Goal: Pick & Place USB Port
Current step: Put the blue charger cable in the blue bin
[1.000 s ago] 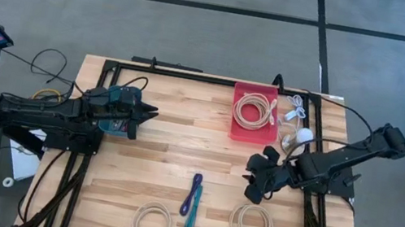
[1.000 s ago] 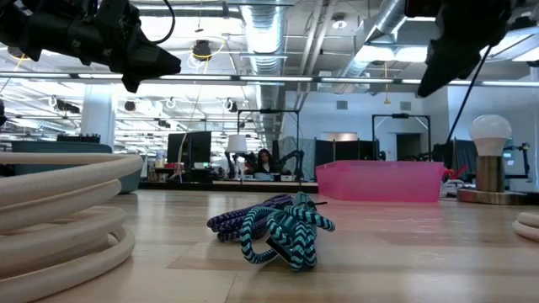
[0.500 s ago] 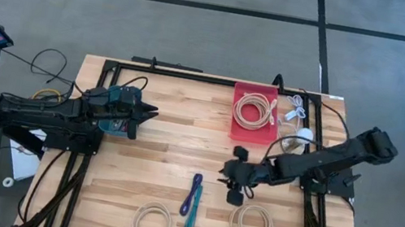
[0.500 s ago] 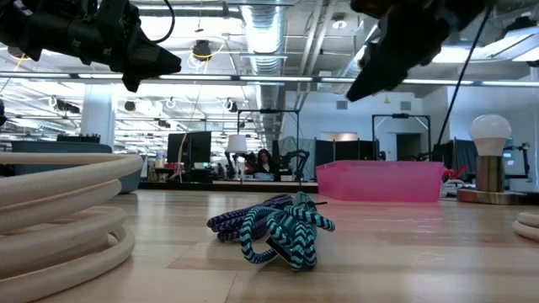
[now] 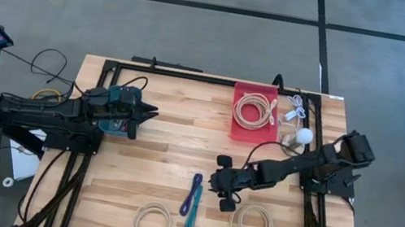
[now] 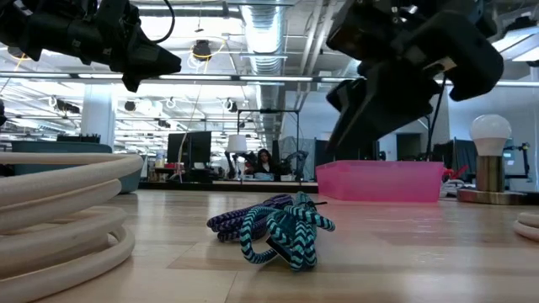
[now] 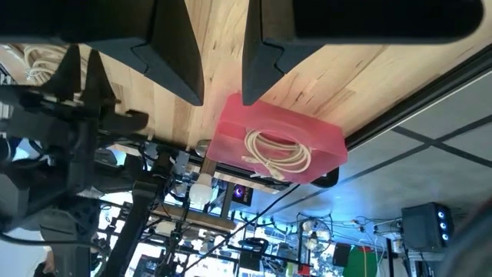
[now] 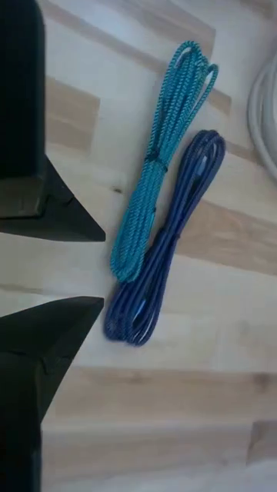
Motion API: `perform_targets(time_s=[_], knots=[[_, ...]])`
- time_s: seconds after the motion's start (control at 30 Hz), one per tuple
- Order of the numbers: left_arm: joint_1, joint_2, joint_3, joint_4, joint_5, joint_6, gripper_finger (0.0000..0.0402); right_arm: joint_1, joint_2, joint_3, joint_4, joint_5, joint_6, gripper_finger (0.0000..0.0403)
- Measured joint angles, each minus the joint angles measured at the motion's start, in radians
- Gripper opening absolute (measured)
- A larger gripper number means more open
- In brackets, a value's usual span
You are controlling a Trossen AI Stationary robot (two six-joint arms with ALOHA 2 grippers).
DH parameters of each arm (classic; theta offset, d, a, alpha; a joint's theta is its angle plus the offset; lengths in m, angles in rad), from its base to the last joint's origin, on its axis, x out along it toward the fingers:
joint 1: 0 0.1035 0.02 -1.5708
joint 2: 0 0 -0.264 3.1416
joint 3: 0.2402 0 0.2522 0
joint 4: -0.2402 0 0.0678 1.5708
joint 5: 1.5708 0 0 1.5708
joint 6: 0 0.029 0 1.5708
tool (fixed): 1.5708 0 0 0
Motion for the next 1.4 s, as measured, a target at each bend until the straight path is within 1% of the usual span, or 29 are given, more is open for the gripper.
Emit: perform_targets(time_s=[0.27, 0.37, 0.5, 0.63, 0.77, 0.87, 1.0, 1.07, 1.13, 1.23, 1.33, 1.4], knots=[[0.000, 0.000, 0.000, 0.000, 0.000, 0.000, 0.0090, -0.011, 0.132, 0.090, 0.008, 0.000, -0.001, 0.0137], [0.000, 0.000, 0.000, -0.001, 0.000, -0.026, 0.0090, -0.017, 0.188, 0.132, 0.004, 0.000, 0.000, 0.0146], [0.000, 0.000, 0.000, -0.008, 0.000, -0.034, 0.0090, -0.018, 0.242, 0.160, -0.008, -0.006, -0.002, 0.0154], [0.000, 0.000, 0.000, -0.009, 0.000, -0.034, 0.0090, -0.018, 0.260, 0.169, -0.035, -0.023, -0.023, 0.0153], [0.000, 0.000, 0.000, -0.009, 0.000, -0.034, 0.0090, -0.021, 0.259, 0.170, -0.040, -0.026, -0.024, 0.0124], [0.000, 0.000, 0.000, -0.009, 0.000, -0.034, 0.0090, -0.023, 0.250, 0.167, -0.047, -0.031, -0.027, 0.0087], [0.000, 0.000, 0.000, -0.011, 0.000, -0.034, 0.0090, -0.030, 0.250, 0.166, -0.042, -0.033, -0.028, 0.0025], [0.000, 0.000, 0.000, -0.014, 0.000, -0.034, 0.0090, -0.029, 0.250, 0.166, -0.040, -0.031, -0.037, 0.0007], [0.000, 0.000, 0.000, -0.014, 0.000, -0.034, 0.0090, -0.029, 0.250, 0.166, -0.037, -0.031, -0.042, 0.0015], [0.000, 0.000, 0.000, -0.015, 0.000, -0.034, 0.0090, -0.029, 0.247, 0.166, -0.040, -0.030, -0.038, 0.0036], [0.000, 0.000, 0.000, -0.015, 0.000, -0.034, 0.0090, -0.029, 0.221, 0.176, -0.099, -0.027, -0.050, 0.0055], [0.000, 0.000, 0.000, -0.016, 0.000, -0.034, 0.0090, -0.029, 0.201, 0.200, -0.183, -0.027, -0.069, 0.0064]])
